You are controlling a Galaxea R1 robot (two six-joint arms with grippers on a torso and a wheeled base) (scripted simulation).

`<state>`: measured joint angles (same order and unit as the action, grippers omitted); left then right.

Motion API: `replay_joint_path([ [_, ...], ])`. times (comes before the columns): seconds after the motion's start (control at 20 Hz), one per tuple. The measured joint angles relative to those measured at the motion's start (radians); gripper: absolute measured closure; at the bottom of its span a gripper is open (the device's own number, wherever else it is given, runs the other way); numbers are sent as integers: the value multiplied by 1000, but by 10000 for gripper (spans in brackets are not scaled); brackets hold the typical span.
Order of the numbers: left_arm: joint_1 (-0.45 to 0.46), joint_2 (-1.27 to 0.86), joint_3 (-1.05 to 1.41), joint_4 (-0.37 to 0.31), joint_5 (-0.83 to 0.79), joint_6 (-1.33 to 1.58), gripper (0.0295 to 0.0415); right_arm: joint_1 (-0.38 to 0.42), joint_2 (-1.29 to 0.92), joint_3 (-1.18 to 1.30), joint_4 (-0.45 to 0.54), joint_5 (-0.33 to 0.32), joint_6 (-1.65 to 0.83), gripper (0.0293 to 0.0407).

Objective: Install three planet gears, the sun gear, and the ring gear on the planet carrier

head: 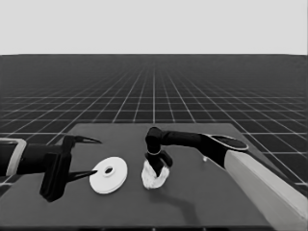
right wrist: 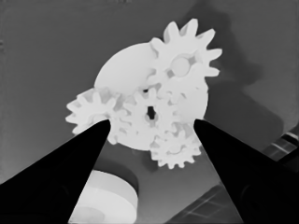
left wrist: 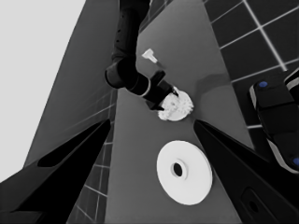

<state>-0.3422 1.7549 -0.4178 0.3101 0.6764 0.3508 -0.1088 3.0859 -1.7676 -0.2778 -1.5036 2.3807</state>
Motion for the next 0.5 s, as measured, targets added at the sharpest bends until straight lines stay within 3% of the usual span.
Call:
replay_joint_path([
  [0.1, 0, 0, 0, 0, 0, 0, 326, 0, 0, 0, 0, 0, 0, 315],
  [0.15, 0, 0, 0, 0, 0, 0, 326, 49, -9, 38, 44, -26, -393, 307],
  [0.25, 0, 0, 0, 0, 0, 0, 326, 109, -13, 65, 89, -38, -788, 312],
  [0.5, 0, 0, 0, 0, 0, 0, 326, 136, -16, 72, 115, -37, -987, 315],
])
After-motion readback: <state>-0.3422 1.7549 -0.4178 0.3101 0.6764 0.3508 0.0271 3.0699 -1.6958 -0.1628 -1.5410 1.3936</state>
